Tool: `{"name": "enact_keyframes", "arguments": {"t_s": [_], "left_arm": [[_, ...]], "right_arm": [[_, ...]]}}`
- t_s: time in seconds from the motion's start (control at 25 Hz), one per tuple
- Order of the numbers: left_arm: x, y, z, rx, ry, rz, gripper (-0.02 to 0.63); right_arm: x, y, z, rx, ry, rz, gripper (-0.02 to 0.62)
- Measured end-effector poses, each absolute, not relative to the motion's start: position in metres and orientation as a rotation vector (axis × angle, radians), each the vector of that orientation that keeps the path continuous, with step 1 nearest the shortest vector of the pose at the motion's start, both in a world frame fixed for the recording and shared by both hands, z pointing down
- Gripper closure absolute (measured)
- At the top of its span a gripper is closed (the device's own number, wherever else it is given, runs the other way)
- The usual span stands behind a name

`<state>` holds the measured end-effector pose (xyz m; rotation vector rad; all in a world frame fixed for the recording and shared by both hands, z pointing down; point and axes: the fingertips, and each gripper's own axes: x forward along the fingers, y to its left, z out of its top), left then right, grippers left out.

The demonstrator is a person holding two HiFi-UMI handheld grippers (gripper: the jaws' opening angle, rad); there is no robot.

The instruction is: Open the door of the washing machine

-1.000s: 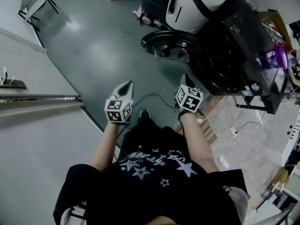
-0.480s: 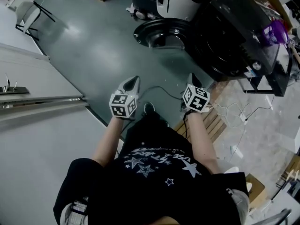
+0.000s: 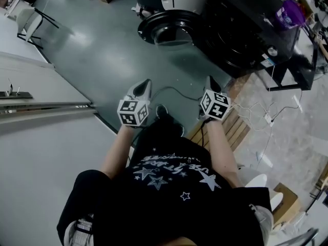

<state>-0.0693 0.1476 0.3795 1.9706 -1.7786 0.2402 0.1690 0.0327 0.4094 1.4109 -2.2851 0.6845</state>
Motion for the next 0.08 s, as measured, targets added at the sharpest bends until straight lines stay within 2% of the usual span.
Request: {"name": "enact_keyframes", "arguments": {"t_s": [0.08], "left_arm": [[-0.0595,0.1503,0.3720,1.990,-1.794,0.243,0.594]], "right_arm": [[0.1776,0.0372,0.4031,1.414,-2.309,0.680,0.591]]}}
